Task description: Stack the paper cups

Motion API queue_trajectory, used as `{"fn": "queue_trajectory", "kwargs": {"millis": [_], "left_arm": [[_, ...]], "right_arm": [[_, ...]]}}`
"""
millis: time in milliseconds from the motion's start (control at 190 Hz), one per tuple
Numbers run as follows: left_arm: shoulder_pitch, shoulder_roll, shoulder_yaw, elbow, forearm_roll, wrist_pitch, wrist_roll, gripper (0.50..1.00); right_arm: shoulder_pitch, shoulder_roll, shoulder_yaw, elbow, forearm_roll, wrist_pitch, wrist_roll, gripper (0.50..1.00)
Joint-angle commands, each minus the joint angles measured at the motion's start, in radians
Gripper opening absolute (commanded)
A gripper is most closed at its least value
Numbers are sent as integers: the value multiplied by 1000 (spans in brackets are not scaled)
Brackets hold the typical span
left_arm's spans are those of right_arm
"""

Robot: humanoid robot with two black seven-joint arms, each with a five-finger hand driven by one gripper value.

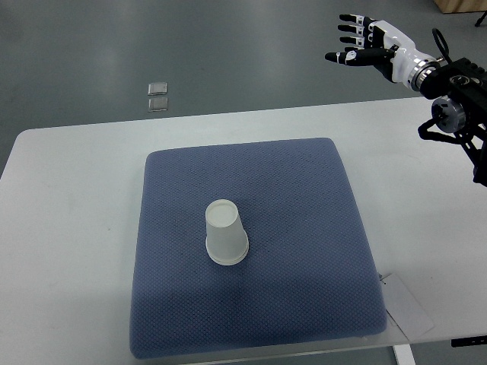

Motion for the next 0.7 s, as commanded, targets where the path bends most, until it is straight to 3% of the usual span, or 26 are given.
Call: {"fn": "queue_trajectory", "kwargs": {"millis": [0,252,694], "left_arm": [[0,0,0,0,0,0,0,1000],[0,0,0,0,0,0,0,1000],[0,0,0,0,0,0,0,1000]], "right_arm": [[-43,29,66,-6,28,-70,-40,897],[-112,115,224,-3,30,-165,-51,917],[-179,163,247,-3,25,-169,-43,919]]}}
